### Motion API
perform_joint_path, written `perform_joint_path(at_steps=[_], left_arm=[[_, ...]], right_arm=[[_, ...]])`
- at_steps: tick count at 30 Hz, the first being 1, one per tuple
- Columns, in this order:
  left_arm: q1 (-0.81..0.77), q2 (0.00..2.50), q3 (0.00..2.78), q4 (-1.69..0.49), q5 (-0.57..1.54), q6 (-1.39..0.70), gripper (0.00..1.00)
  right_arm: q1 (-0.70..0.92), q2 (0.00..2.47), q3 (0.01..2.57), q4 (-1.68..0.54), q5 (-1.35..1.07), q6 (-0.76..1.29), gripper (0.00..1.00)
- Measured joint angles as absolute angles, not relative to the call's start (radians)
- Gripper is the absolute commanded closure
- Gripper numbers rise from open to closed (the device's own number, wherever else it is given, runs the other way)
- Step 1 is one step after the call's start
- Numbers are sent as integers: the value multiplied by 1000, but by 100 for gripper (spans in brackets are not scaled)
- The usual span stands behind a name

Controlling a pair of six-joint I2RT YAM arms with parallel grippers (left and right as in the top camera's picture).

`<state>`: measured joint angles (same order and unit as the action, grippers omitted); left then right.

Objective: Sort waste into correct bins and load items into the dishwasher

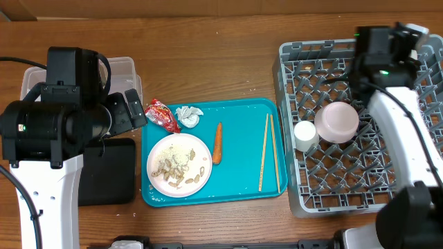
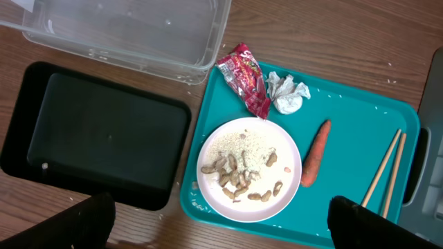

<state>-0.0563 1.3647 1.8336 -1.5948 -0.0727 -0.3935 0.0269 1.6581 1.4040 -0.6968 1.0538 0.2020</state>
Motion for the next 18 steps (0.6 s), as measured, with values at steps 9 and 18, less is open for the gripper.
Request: perform_joint_path(at_steps=[9, 18], left_arm=[[-56, 1365, 1834, -1595, -73, -393, 0], [-56, 1365, 1834, -1594, -73, -393, 0]], right_arm=[[92, 1847, 1404, -618, 1303, 94, 96], [133, 1868, 1404, -542, 1351, 2, 96]])
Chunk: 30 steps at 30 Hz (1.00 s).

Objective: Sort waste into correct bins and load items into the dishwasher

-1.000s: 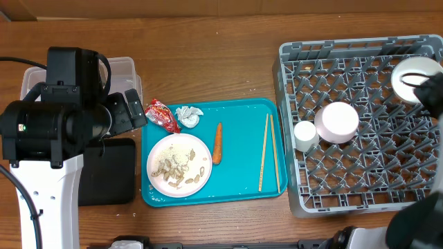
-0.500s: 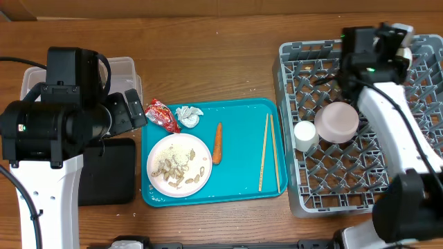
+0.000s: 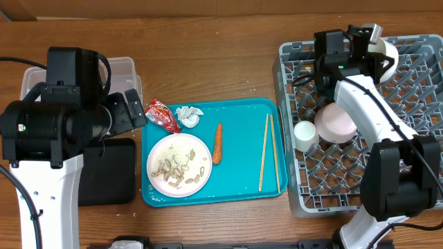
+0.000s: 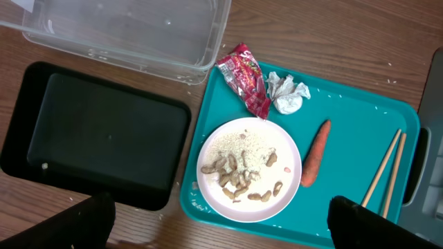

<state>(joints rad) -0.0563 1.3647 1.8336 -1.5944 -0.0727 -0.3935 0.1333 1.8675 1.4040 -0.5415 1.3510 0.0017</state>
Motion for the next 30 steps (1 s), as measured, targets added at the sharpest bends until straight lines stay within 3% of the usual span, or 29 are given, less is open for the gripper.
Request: perform_joint_path(at_steps=[12, 26, 28, 30], left_arm=[[-56, 1365, 1834, -1595, -73, -393, 0], [-56, 1365, 1834, -1594, -73, -393, 0], [-56, 1365, 1834, -1594, -73, -393, 0], [-56, 1365, 1834, -1595, -73, -393, 0]], right_arm=[[144, 1905, 1404, -538, 1364, -54, 95], [233, 1996, 1404, -531, 1399, -80, 86], [257, 2003, 1404, -527, 1398, -82, 70], [281, 2007, 1404, -505, 1408, -89, 41]])
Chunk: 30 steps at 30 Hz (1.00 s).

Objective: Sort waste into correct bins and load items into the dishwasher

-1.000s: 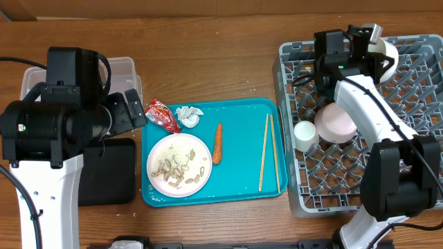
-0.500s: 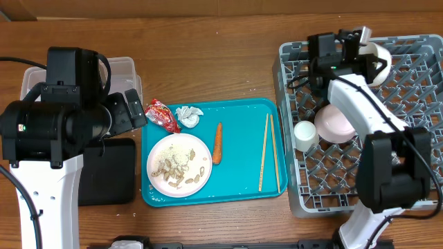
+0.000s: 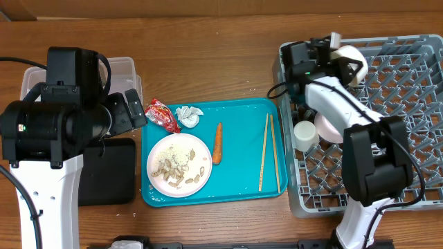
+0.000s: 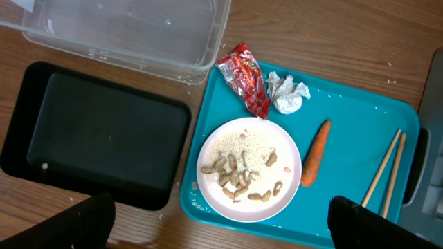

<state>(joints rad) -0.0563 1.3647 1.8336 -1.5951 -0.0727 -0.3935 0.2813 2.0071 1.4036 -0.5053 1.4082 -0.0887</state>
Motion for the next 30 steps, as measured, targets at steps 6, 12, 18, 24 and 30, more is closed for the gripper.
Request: perform_joint_path(at_steps=[6, 12, 18, 24, 30], left_arm=[[-56, 1365, 1834, -1594, -73, -393, 0], [-56, 1365, 1834, -1594, -73, -393, 0], [-56, 1365, 1834, -1594, -73, -393, 0], [-56, 1365, 1834, -1594, -73, -393, 0], [-56, 1365, 1834, -1595, -73, -393, 0]], right_arm=[[358, 2004, 1403, -348, 1509, -236, 23], [457, 1913, 1401, -235, 1535, -378, 10], [539, 1701, 1401, -184, 1549, -472, 1], [576, 1536, 1401, -184, 1544, -498, 0], [651, 1393, 1401, -186, 1451, -500, 0]])
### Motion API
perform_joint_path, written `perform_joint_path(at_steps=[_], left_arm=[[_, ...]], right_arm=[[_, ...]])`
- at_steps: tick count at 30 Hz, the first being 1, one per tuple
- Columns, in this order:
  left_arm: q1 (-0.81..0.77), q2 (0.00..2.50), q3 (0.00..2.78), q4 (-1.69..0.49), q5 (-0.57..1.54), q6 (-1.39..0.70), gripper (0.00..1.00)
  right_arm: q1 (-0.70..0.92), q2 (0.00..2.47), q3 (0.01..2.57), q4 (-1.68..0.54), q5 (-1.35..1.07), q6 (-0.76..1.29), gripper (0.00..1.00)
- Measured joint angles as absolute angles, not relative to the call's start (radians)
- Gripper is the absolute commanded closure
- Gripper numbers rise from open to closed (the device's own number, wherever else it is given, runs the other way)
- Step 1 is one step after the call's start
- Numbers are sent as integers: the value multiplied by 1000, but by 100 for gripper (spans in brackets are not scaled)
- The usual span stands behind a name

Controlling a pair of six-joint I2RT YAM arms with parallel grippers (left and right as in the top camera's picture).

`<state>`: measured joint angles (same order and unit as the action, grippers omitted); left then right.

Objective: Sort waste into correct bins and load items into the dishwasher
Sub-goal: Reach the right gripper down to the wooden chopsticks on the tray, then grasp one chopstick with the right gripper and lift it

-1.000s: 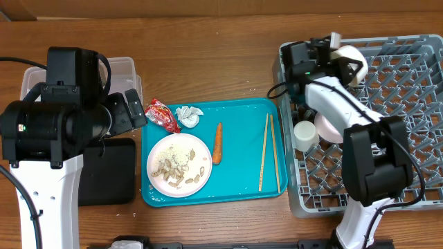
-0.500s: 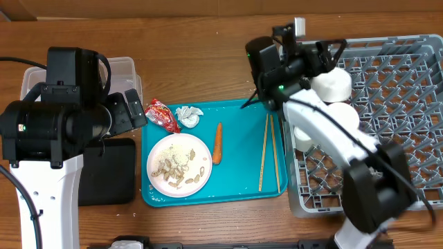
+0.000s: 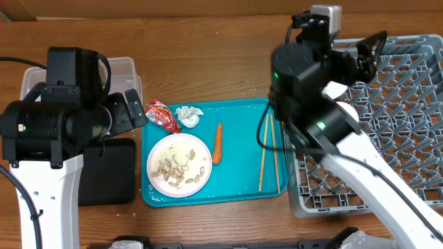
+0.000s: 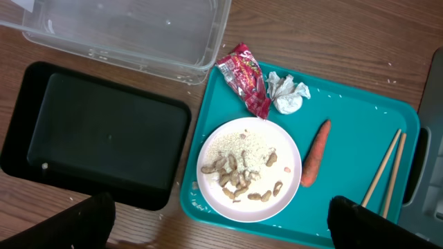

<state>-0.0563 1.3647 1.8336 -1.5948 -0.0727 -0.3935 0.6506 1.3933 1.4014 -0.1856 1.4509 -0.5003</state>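
A teal tray (image 3: 242, 176) holds a white plate (image 3: 178, 164) of peanuts and crumbs, a carrot (image 3: 217, 143), a red wrapper (image 3: 161, 114), a crumpled tissue (image 3: 188, 116) and a pair of chopsticks (image 3: 268, 152). My left gripper (image 4: 221, 232) hangs open high above the plate (image 4: 249, 169), with its fingertips (image 4: 86, 221) in the bottom corners of the left wrist view. The right arm looms over the left side of the grey dish rack (image 3: 408, 124). My right gripper (image 3: 370, 52) points right over the rack's back, its fingers spread with nothing between them.
A clear plastic bin (image 4: 124, 28) stands at the back left, and a black bin (image 4: 97, 131) lies in front of it, both left of the tray (image 4: 346, 117). The right arm's body hides the rack's left cells.
The right arm has risen from the rack's back left corner and now fills the overhead view over the rack's left side, hiding the pink bowl and white cup. The left arm has not moved.
The right arm first reached over the rack's back, with a pink bowl and a white cup standing in the rack's left part. Its end was then further left along the back edge, then at the back left corner. Now it stands raised beside the tray. The tray's items stayed put.
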Motion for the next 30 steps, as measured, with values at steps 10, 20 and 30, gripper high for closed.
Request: perform_joint_path(at_steps=[10, 20, 30], left_arm=[[-56, 1365, 1834, -1594, -73, -393, 0], [-56, 1365, 1833, -1595, -73, -393, 0], [-56, 1365, 1833, -1594, -73, -393, 0]], right_arm=[[813, 1265, 1415, -678, 982, -182, 2], [811, 1351, 1410, -1183, 302, 414, 27], [804, 1665, 1310, -1185, 155, 681, 21]])
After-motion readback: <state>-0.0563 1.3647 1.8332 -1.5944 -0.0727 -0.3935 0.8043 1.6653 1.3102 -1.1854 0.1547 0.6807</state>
